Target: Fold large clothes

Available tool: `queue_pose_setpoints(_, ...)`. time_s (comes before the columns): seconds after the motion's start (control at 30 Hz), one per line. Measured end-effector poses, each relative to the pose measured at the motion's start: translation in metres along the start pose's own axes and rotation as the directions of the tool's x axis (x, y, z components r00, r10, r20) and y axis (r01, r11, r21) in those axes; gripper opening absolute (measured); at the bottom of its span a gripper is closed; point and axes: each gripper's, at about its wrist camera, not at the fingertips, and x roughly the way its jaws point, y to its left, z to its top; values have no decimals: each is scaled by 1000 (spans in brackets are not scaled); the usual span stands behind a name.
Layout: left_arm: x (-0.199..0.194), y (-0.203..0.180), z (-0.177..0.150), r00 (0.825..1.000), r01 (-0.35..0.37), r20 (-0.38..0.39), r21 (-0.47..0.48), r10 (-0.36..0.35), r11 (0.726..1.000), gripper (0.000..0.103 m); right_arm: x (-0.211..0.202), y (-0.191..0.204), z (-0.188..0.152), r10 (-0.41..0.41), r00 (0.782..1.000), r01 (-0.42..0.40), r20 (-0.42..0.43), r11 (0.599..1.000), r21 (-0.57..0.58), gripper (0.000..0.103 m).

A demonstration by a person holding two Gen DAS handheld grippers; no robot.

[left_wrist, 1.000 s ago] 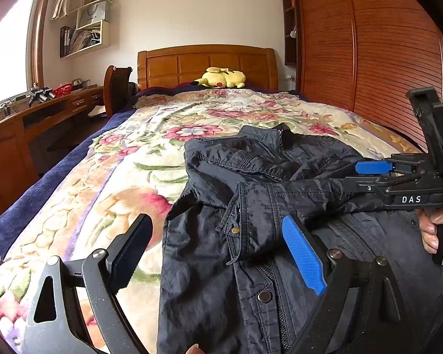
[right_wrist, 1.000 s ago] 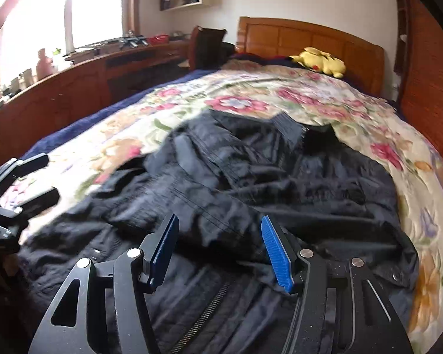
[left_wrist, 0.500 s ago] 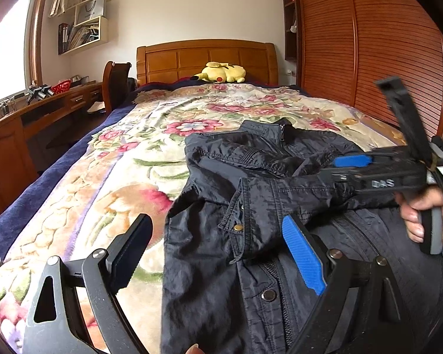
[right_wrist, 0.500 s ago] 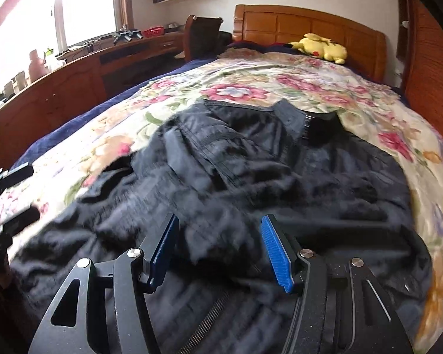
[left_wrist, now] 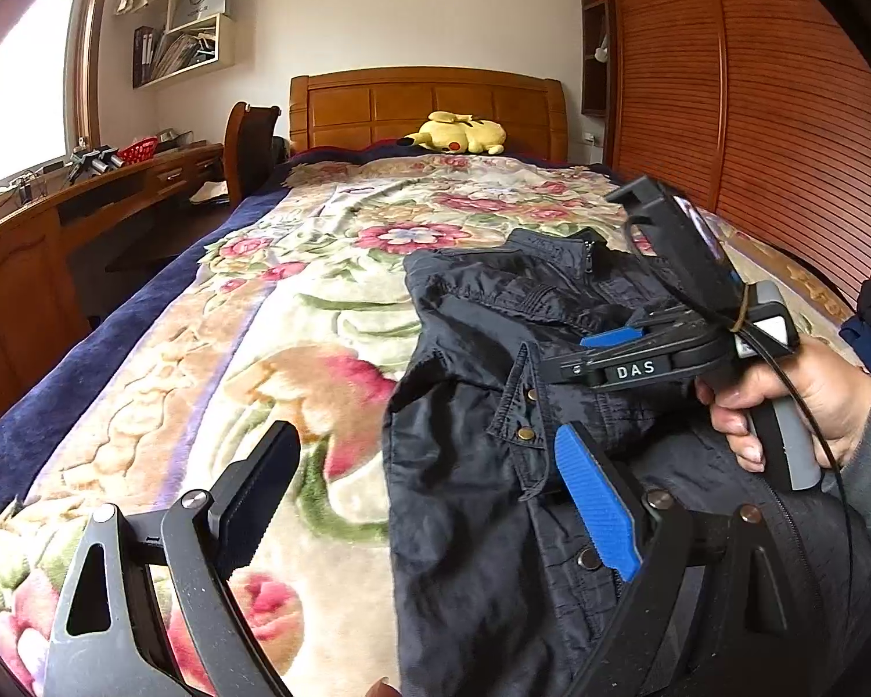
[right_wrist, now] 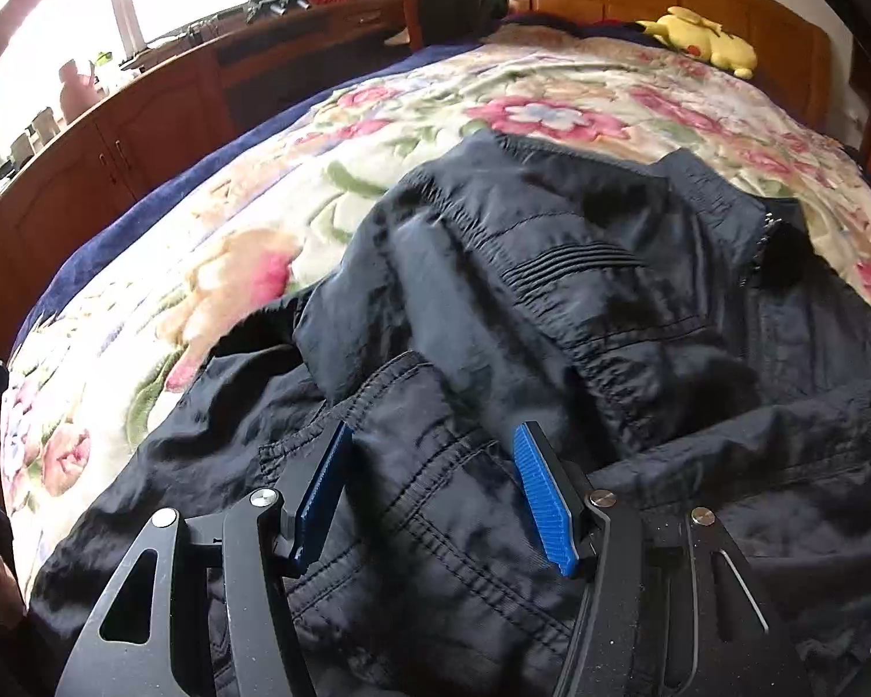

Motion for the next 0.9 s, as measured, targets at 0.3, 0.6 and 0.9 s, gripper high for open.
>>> queue_pose_setpoints(0.3,-1,8,0,1000,-6,-3,-13,6,1000,90,-54,18,-38,-7,987,21,162,996,-82,17)
queue_pose_setpoints(0.6,-6,12,-1,1000,-12,0,-19,12,1000,90,-105,43,-106,22,982,-3,187,995,-101,17)
queue_pose_setpoints(0.9,-9,8,-3,1000,-13,1,-1,13,1000,90,-114,44,-158,12,993,-6,117,999,-46,23)
